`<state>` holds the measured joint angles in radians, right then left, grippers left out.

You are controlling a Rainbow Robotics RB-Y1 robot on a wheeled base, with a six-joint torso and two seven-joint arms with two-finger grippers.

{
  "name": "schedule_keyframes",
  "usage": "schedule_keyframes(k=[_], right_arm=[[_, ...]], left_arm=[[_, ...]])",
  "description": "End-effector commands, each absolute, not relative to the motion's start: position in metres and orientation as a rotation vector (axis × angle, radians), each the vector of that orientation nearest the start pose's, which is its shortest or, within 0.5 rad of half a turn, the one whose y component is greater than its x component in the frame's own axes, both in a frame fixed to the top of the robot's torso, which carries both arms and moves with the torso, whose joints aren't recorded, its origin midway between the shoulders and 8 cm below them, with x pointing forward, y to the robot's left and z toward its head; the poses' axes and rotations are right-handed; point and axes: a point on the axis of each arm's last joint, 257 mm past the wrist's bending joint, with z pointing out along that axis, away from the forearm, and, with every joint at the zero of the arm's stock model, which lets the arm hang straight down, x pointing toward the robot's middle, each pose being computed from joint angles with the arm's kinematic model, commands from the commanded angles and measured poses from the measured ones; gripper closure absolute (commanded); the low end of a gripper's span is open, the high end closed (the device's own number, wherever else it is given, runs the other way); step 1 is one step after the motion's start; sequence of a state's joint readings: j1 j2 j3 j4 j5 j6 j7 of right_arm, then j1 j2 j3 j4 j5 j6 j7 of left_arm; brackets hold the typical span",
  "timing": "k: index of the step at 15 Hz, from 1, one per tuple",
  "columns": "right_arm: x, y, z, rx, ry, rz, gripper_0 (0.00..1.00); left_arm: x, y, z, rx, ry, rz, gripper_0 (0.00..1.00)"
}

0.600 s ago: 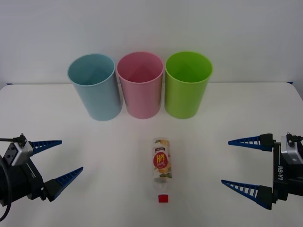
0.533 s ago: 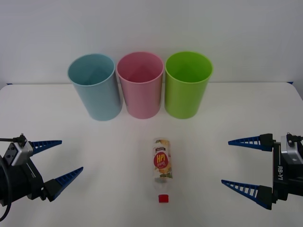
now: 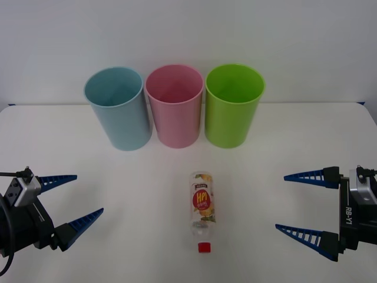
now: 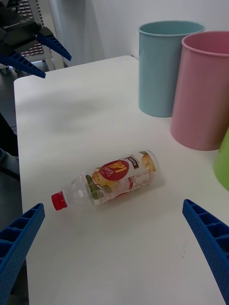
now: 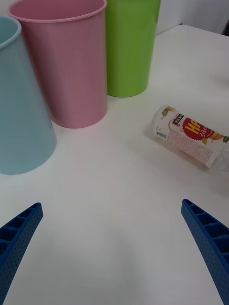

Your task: Put cans in the blue bin and PET bottles in the pink bin and trash in the green bin.

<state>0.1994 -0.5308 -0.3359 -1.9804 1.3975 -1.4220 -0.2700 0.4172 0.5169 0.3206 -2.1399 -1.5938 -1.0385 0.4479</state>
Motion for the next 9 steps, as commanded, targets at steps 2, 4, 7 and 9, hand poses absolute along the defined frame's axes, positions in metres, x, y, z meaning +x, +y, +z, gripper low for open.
schedule_keyframes(k=[2, 4, 7, 9], right_arm=[[0.3209, -0.1979, -0.1813, -1.192, 1.577, 0.663, 0.0], [0.3209, -0.1979, -0.1813, -1.192, 1.577, 0.663, 0.0], [0.3209, -0.1979, -0.1813, -1.192, 1.577, 0.663, 0.0], [0.3209, -0.1979, -0.1813, -1.192, 1.577, 0.663, 0.0]], left_arm=[[0.3447, 0.2446, -0.204, 0.846, 1.798, -0.384, 0.0], [0.3447, 0.2446, -0.204, 0.846, 1.798, -0.384, 0.0], [0.3447, 0.2446, -0.204, 0.846, 1.798, -0.384, 0.0], [0.3447, 0.2446, -0.204, 0.846, 1.798, -0.384, 0.0]])
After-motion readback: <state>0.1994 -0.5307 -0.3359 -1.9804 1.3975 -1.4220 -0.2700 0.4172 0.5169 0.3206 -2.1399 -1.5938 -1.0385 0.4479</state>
